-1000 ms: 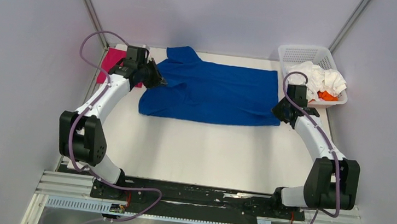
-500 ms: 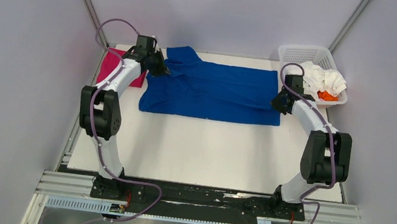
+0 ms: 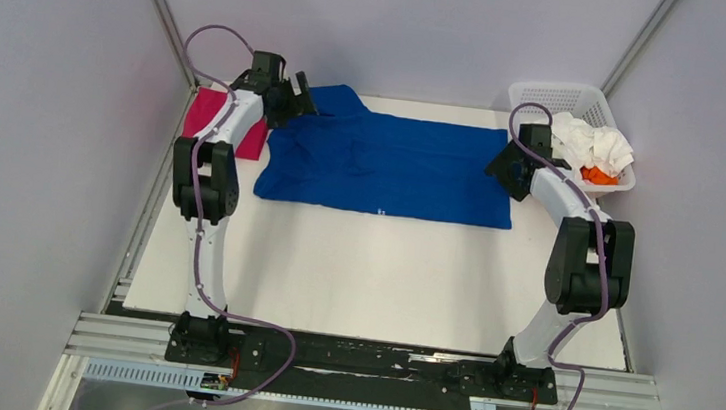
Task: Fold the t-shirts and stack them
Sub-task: Fold the flattened tshirt in 1/3 of the way
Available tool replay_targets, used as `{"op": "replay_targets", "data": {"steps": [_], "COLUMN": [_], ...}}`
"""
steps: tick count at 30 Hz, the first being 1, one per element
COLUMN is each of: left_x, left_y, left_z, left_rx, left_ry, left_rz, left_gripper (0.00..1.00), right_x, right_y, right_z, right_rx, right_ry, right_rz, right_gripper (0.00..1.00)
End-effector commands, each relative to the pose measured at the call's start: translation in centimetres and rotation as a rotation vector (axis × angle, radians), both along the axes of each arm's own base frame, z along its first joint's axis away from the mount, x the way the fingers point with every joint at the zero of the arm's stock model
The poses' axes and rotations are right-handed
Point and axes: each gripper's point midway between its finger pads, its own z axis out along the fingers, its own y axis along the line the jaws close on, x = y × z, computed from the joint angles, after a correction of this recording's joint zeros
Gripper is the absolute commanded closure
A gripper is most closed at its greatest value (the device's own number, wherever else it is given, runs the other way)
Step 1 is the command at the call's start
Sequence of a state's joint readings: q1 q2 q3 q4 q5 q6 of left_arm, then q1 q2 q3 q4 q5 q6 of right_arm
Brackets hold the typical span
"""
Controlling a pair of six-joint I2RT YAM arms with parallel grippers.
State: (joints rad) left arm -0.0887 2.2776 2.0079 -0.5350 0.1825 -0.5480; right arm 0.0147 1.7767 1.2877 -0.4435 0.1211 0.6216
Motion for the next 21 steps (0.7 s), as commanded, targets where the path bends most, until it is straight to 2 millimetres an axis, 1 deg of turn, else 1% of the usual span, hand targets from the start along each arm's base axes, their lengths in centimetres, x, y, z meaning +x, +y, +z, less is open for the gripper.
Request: {"op": "replay_targets", "data": {"steps": [1, 2, 3, 4, 5, 6, 7, 8, 9, 11, 12, 13, 14, 15, 16, 18, 20, 21], "left_x": [-0.9, -1.5, -2.6, -3.4, -4.6, -6.2, -6.6, -7.6, -7.9, -8.7, -8.8, -9.0, -8.9, -9.4, -9.3, -9.8, -10.5, -11.1], "left_y": [-0.6, -0.9, -1.2, -1.6, -1.9, -2.4, -3.2, -3.5, -4.2, -5.1, -5.3, -5.5, -5.5, -5.5, -5.6, -5.5, -5.3, -5.2], "left_z": [4.6, 6.0, 4.6, 5.9, 4.2, 4.1, 4.4, 2.9, 2.6, 0.6, -0.1, -1.7, -2.2, -3.8, -4.1, -5.5, -6.5, -6.9], "left_rx": [-0.057, -0.071, -0.083, -0.094, -0.098, -0.103, -0.108, -0.107, -0.111, -0.117, -0.117, -0.109, -0.102, -0.094, -0.096, -0.087, -0.071, -0.058], "left_ry": [-0.062, -0.083, -0.054, -0.072, -0.04, -0.026, -0.04, -0.007, -0.008, 0.041, 0.058, 0.096, 0.109, 0.161, 0.172, 0.213, 0.244, 0.267], "left_rz": [-0.031, -0.04, -0.049, -0.053, -0.061, -0.068, -0.082, -0.089, -0.106, -0.123, -0.125, -0.128, -0.125, -0.126, -0.132, -0.124, -0.117, -0.119], "left_gripper": [0.0, 0.0, 0.0, 0.0, 0.0, 0.0, 0.0, 0.0, 0.0, 0.0, 0.0, 0.0, 0.0, 0.0, 0.0, 0.0, 0.0, 0.0], "right_x": [0.2, -0.2, -0.5, -0.8, -1.0, -1.3, -1.5, -1.7, -1.7, -1.5, -1.3, -1.1, -0.9, -0.8, -0.8, -1.2, -2.3, -3.0], "right_y": [1.3, 2.2, 3.2, 4.2, 5.4, 6.1, 6.9, 7.5, 8.1, 8.9, 9.2, 9.3, 9.4, 9.3, 9.3, 9.4, 9.3, 9.2], "right_z": [3.5, 3.7, 4.0, 4.2, 4.2, 4.0, 3.5, 2.9, 2.3, 1.2, 0.5, -0.2, -0.8, -1.9, -2.6, -4.0, -5.0, -5.5], "right_rx": [0.048, 0.069, 0.089, 0.097, 0.094, 0.093, 0.091, 0.089, 0.091, 0.098, 0.097, 0.084, 0.066, 0.044, 0.032, 0.037, 0.05, 0.056], "right_ry": [-0.107, -0.117, -0.134, -0.147, -0.159, -0.159, -0.149, -0.137, -0.121, -0.098, -0.083, -0.069, -0.058, -0.037, -0.022, 0.012, 0.056, 0.077], "right_rz": [0.073, 0.107, 0.151, 0.185, 0.228, 0.256, 0.285, 0.313, 0.335, 0.366, 0.376, 0.379, 0.382, 0.386, 0.391, 0.398, 0.383, 0.365], "right_gripper": [0.35, 0.31, 0.26, 0.19, 0.07, 0.01, 0.0, 0.0, 0.0, 0.0, 0.0, 0.0, 0.0, 0.0, 0.0, 0.0, 0.0, 0.0]}}
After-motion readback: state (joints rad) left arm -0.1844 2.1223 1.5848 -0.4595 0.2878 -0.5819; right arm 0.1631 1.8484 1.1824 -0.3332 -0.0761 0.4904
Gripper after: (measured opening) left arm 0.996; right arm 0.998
